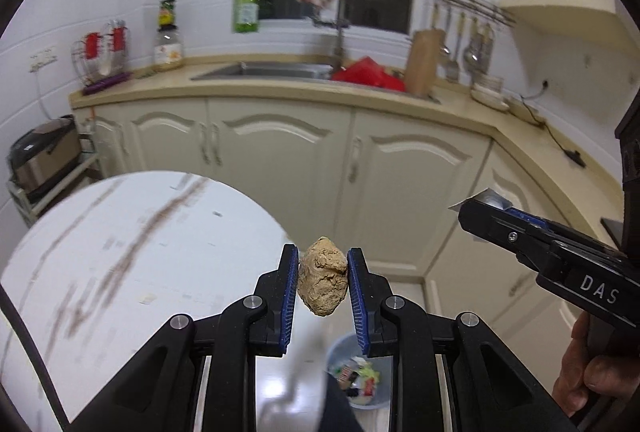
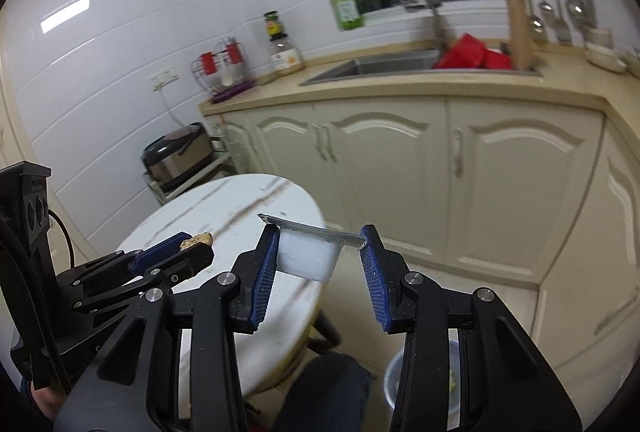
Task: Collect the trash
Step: 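Lift the bread lump and white cup and carry both over the blue bin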
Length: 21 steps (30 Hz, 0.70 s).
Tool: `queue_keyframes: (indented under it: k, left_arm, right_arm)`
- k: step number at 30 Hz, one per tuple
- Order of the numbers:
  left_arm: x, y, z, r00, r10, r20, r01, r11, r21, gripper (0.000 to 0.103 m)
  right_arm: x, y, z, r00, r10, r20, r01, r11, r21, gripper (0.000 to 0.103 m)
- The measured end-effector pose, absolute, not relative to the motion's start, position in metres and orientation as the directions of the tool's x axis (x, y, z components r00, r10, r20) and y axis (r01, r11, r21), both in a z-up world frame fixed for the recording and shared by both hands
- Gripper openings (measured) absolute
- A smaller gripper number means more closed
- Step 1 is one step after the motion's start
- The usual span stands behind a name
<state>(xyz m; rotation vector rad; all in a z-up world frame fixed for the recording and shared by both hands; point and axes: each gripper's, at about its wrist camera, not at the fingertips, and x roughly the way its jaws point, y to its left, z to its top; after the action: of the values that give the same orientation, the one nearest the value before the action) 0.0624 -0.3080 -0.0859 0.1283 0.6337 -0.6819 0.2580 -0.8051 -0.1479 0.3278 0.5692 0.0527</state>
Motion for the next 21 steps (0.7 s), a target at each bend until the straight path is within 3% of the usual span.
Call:
queue_keyframes:
  k: [9,21]
  left_arm:
    - [0.096,-0.395,-0.134,0.430,-0.557,-0.711,0.728,0.679,-0.091,0.021]
    - [0.172,-0.482,-0.205,0.273,-0.458,-0.846,0.762,0.639,-0.100,0.021]
  right_arm:
    - [0.243,-0.889,-0.235,0.743,0.068,-0.666,0.241,0.901,0.361,0.039]
    - [0.245,-0.943,-0.351,0.575,0.104,-0.811,0.411,0.820,0.397,0.039]
